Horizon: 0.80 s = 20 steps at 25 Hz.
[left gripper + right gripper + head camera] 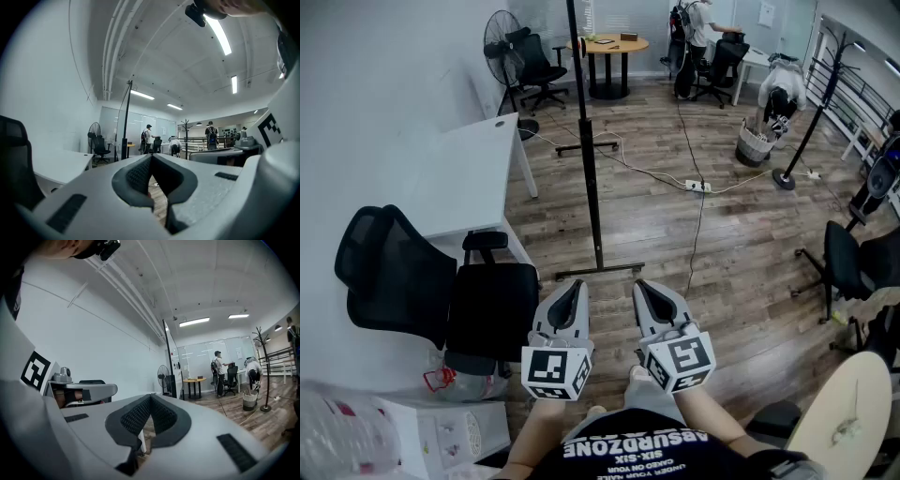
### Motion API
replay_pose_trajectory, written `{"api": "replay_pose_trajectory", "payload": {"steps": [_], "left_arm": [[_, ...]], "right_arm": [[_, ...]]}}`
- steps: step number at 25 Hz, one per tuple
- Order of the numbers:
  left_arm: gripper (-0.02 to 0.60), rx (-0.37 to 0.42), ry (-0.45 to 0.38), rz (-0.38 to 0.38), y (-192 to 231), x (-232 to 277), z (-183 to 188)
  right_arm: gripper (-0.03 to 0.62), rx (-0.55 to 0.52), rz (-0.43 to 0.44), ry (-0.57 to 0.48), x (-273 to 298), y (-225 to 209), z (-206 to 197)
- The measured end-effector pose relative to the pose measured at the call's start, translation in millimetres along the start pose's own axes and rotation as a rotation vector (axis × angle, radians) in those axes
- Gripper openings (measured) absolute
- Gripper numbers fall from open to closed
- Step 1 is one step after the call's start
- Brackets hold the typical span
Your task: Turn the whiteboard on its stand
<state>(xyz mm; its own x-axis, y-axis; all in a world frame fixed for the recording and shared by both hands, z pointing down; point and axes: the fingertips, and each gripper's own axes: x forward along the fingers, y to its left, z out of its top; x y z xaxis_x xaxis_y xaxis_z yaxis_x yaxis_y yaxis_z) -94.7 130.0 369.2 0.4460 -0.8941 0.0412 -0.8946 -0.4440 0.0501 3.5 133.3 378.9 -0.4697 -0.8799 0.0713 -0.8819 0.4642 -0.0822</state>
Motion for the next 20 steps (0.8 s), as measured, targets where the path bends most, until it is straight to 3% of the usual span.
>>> {"api": "replay_pose_trajectory", "payload": {"steps": [10,20], "left_arm": [[0.005,-0.010,0.014,-0.002,-6,20,-6],[0.005,-0.017,0.046,-0.026,-23,58,-18]], "right_arm": [[-0.002,0.010,0.059,-0.043,9,-12,7],[0.002,0.024,0.151,-0.012,26,-40,2]]}}
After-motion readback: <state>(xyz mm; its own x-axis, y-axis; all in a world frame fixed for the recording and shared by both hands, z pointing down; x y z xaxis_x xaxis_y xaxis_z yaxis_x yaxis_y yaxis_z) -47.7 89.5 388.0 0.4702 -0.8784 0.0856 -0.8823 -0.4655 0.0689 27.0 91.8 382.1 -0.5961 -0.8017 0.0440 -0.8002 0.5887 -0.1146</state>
